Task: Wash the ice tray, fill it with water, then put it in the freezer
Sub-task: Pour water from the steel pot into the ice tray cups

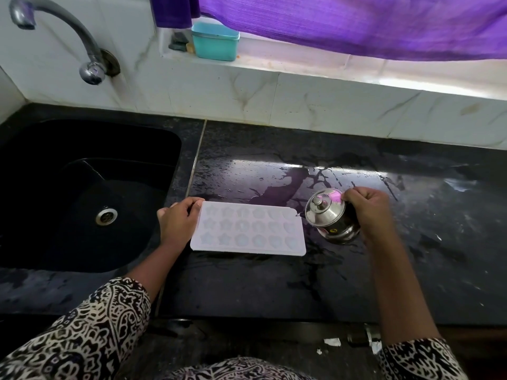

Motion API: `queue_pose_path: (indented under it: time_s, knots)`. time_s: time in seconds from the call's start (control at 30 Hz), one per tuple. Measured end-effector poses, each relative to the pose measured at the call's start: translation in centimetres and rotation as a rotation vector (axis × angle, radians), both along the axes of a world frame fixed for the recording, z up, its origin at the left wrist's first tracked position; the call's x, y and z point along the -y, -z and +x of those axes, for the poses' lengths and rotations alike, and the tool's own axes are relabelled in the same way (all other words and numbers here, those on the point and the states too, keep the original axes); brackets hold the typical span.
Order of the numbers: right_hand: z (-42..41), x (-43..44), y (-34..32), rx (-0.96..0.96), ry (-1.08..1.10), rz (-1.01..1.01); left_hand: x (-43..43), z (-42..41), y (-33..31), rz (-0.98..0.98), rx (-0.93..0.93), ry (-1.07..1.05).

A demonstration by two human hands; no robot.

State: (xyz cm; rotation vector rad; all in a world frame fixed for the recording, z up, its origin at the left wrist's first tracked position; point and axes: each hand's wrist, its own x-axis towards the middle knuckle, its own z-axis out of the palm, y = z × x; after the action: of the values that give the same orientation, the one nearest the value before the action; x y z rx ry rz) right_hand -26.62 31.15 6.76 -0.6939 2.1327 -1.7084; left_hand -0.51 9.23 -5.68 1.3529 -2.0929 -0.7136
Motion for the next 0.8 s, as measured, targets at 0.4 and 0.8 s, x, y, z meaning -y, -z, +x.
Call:
queue_pose_path:
  time_s: [0.4,0.8]
  knots:
    - [-0.50,-0.46,-0.09,0.013,-0.008,-0.009,-0.09,-0.06,-0.12,-0.018,0.019,-0.017]
    - [-0.15,-0.68,-0.70,0.031,0.003,-0.016,0.20,0.06,0.34,0.001,-0.014,0.009]
